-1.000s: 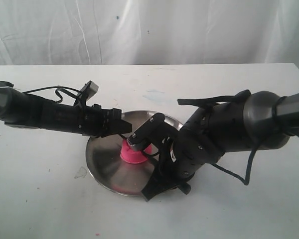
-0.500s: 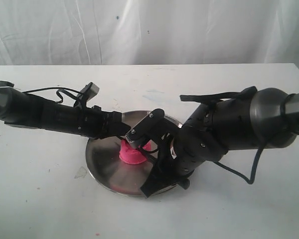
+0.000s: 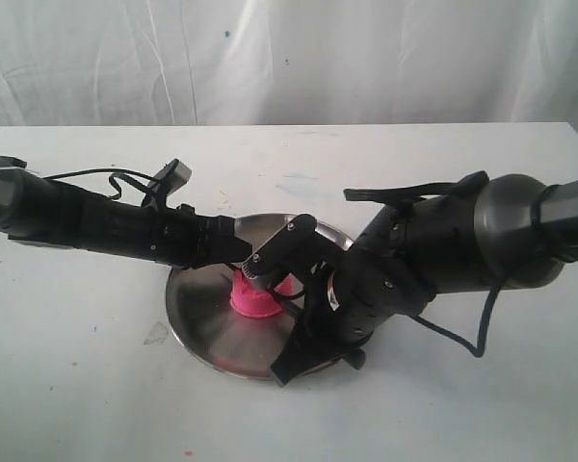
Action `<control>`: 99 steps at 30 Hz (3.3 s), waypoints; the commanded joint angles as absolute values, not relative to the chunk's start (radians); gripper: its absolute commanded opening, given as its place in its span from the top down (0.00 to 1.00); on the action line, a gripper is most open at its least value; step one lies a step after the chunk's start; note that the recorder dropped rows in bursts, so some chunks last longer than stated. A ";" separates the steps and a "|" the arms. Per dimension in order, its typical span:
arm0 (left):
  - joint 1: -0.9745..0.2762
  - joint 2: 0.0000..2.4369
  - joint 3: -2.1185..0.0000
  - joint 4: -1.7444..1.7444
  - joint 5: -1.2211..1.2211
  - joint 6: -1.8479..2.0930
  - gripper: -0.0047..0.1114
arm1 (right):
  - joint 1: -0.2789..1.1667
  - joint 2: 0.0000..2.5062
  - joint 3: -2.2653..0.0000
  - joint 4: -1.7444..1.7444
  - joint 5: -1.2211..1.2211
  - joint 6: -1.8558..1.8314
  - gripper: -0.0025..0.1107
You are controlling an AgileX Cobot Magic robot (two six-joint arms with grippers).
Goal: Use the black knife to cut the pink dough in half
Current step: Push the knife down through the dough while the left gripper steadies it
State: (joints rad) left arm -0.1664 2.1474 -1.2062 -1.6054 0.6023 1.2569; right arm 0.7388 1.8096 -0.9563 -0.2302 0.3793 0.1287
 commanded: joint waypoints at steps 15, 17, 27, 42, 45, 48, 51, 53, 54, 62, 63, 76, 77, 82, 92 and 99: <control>-0.174 2.152 -1.199 -1.559 0.596 1.251 0.96 | 0.736 1.813 -0.956 -0.236 0.351 0.134 0.98; -0.174 2.154 -1.199 -1.559 0.594 1.251 0.96 | 0.736 1.803 -0.956 -0.236 0.349 0.134 0.98; -0.174 2.154 -1.199 -1.558 0.587 1.255 0.96 | 0.736 1.791 -0.956 -0.236 0.343 0.134 0.98; -0.174 2.154 -1.199 -1.561 0.596 1.255 0.96 | 0.736 1.831 -0.956 -0.236 0.331 0.134 0.98; -0.174 2.154 -1.199 -1.561 0.596 1.255 0.96 | 0.736 1.831 -0.956 -0.236 0.331 0.134 0.98; -0.174 2.154 -1.199 -1.559 0.591 1.255 0.96 | 0.736 1.831 -0.956 -0.236 0.332 0.132 0.98; -0.174 2.154 -1.188 -1.554 0.538 1.255 0.96 | 0.736 1.825 -0.956 -0.236 0.332 0.132 0.98; -0.174 2.154 -1.171 -1.554 0.502 1.255 0.96 | 0.736 1.823 -0.956 -0.236 0.332 0.132 0.98; -0.174 2.154 -1.165 -1.554 0.498 1.255 0.96 | 0.736 1.823 -0.956 -0.236 0.329 0.132 0.98; -0.174 2.154 -1.166 -1.565 0.498 1.255 0.96 | 0.736 1.823 -0.956 -0.236 0.326 0.132 0.98; -0.174 2.154 -1.166 -1.565 0.498 1.255 0.96 | 0.736 1.823 -0.956 -0.236 0.329 0.132 0.98; -0.174 2.154 -1.166 -1.565 0.490 1.259 0.96 | 0.736 1.797 -0.956 -0.236 0.336 0.132 0.98; -0.174 2.154 -1.166 -1.565 0.490 1.259 0.96 | 0.736 1.797 -0.956 -0.236 0.336 0.132 0.98; -0.174 2.154 -1.166 -1.565 0.490 1.259 0.96 | 0.736 1.797 -0.956 -0.236 0.336 0.132 0.98; -0.174 2.154 -1.166 -1.565 0.494 1.259 0.96 | 0.736 1.831 -0.956 -0.237 0.314 0.134 0.98; -0.174 2.152 -1.190 -1.562 0.539 1.259 0.96 | 0.736 1.842 -0.956 -0.237 0.316 0.134 0.98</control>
State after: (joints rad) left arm -0.1748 2.1410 -1.1901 -1.5964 0.5258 1.2712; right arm 0.7388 1.8380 -0.9563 -0.2404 0.3298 0.1203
